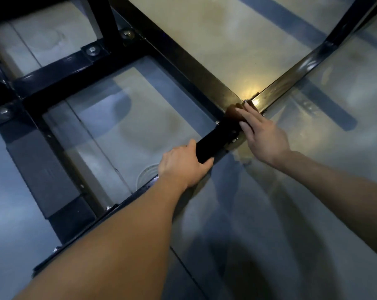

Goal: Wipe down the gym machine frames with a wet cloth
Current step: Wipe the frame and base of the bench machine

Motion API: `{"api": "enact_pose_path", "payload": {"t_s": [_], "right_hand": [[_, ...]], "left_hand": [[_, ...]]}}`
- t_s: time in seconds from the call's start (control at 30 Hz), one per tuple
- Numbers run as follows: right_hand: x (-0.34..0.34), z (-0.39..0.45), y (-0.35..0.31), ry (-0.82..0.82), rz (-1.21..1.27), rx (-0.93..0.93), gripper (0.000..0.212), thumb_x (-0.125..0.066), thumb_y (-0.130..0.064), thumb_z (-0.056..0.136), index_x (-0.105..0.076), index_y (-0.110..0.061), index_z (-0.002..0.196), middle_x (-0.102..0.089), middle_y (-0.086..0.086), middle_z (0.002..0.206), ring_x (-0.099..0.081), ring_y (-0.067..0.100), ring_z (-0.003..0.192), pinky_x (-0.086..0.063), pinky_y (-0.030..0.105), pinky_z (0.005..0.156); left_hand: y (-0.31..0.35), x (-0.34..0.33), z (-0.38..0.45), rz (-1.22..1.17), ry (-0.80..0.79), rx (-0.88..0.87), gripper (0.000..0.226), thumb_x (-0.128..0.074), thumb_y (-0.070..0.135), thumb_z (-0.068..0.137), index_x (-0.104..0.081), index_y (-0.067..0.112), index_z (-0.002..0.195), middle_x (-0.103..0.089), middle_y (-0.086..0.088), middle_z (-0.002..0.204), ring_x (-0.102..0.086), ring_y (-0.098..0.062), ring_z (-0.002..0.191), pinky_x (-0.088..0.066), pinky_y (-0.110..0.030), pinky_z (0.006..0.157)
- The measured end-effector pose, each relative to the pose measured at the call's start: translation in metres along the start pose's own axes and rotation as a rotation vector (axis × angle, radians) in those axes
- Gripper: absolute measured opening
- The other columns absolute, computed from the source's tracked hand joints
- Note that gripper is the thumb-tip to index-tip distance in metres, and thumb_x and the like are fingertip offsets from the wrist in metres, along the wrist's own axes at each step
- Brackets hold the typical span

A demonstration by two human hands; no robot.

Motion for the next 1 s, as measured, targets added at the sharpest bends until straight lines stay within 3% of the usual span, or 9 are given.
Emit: {"api": "enact_pose_path", "payload": {"t_s": [0.1, 0.23, 0.33, 0.43, 0.57, 0.67, 0.77, 0.83, 1.0], "right_hand": [[-0.01, -0.021, -0.041, 0.005, 0.044, -0.093, 0.047, -0.035, -0.045, 0.112, -0.044, -0.031, 0.156, -0.036, 0.0, 0.166, -0.06, 0.034, 0.13, -0.055, 0.047, 0.099], [-0.024, -0.071, -0.103, -0.132, 0.043, 0.252, 0.048, -0.049, -0.042, 0.107, -0.05, -0.03, 0.153, -0.043, 0.002, 0.162, -0.072, 0.039, 0.103, -0.06, 0.047, 0.077], [-0.012, -0.063, -0.096, -0.13, 0.005, 0.333, 0.048, -0.047, -0.044, 0.106, -0.048, -0.037, 0.154, -0.04, -0.005, 0.163, -0.07, 0.03, 0.116, -0.059, 0.044, 0.08], [-0.005, -0.05, -0.069, -0.079, 0.056, 0.061, 0.048, -0.04, -0.045, 0.109, -0.041, -0.038, 0.157, -0.033, -0.006, 0.167, -0.053, 0.03, 0.138, -0.05, 0.046, 0.103], [-0.026, -0.077, -0.128, -0.075, 0.073, -0.008, 0.049, -0.037, -0.044, 0.11, -0.042, -0.031, 0.157, -0.033, 0.001, 0.167, -0.058, 0.039, 0.13, -0.051, 0.049, 0.099], [-0.049, -0.117, -0.197, -0.111, 0.126, 0.213, 0.051, -0.038, -0.047, 0.106, -0.05, -0.029, 0.153, -0.041, 0.004, 0.163, -0.069, 0.044, 0.107, -0.059, 0.051, 0.086], [-0.064, -0.149, -0.245, -0.164, 0.109, 0.398, 0.052, -0.034, -0.052, 0.103, -0.051, -0.038, 0.15, -0.042, -0.003, 0.163, -0.072, 0.038, 0.089, -0.061, 0.045, 0.071], [-0.061, -0.146, -0.239, -0.158, 0.049, 0.497, 0.051, -0.034, -0.054, 0.103, -0.048, -0.044, 0.151, -0.04, -0.012, 0.163, -0.073, 0.034, 0.091, -0.061, 0.042, 0.07], [-0.035, -0.09, -0.128, -0.068, 0.032, 0.157, 0.05, -0.034, -0.049, 0.108, -0.035, -0.042, 0.157, -0.031, -0.008, 0.168, -0.062, 0.039, 0.126, -0.056, 0.053, 0.095]], "left_hand": [[-0.01, 0.001, -0.003, -0.117, -0.157, -0.056, 0.072, -0.055, 0.078, 0.085, -0.043, 0.024, 0.131, -0.057, -0.008, 0.129, -0.058, -0.032, 0.115, -0.047, -0.041, 0.09], [-0.03, 0.019, -0.023, 0.112, -0.421, -0.177, 0.117, -0.07, 0.072, 0.079, -0.011, 0.01, 0.158, -0.051, -0.014, 0.145, -0.054, -0.033, 0.128, -0.045, -0.039, 0.107], [-0.053, 0.042, -0.047, 0.195, -0.486, -0.239, 0.124, -0.069, 0.066, 0.084, 0.013, 0.013, 0.161, -0.055, -0.017, 0.145, -0.055, -0.035, 0.129, -0.045, -0.037, 0.107], [-0.08, 0.05, -0.075, 0.096, -0.455, -0.243, 0.085, -0.063, 0.058, 0.094, -0.026, 0.016, 0.157, -0.057, -0.009, 0.145, -0.055, -0.029, 0.13, -0.043, -0.03, 0.105], [-0.131, 0.047, -0.107, 0.078, -0.272, -0.225, 0.043, -0.04, 0.051, 0.106, -0.057, 0.022, 0.132, -0.07, -0.007, 0.123, -0.063, -0.031, 0.115, -0.046, -0.032, 0.092], [-0.162, 0.049, -0.113, 0.2, -0.267, -0.178, 0.033, -0.034, 0.036, 0.109, -0.061, 0.018, 0.117, -0.069, -0.012, 0.117, -0.062, -0.036, 0.11, -0.048, -0.037, 0.089], [-0.176, 0.047, -0.115, 0.301, -0.398, -0.16, 0.046, -0.044, 0.016, 0.102, -0.046, 0.025, 0.147, -0.061, -0.008, 0.139, -0.058, -0.032, 0.123, -0.048, -0.04, 0.099], [-0.181, 0.047, -0.116, 0.375, -0.458, -0.15, 0.053, -0.047, 0.012, 0.1, -0.042, 0.026, 0.152, -0.057, -0.006, 0.145, -0.055, -0.031, 0.129, -0.046, -0.039, 0.103], [-0.194, 0.049, -0.123, 0.534, -0.468, -0.135, 0.048, -0.046, 0.01, 0.097, -0.054, 0.027, 0.142, -0.06, -0.008, 0.138, -0.056, -0.032, 0.124, -0.047, -0.035, 0.095]]}}
Point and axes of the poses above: each hand's wrist, its own z-axis towards the middle knuckle, its own x-axis out of the back of the hand, y = z × x, the point moved 4 cm from there along z, towards the middle knuckle
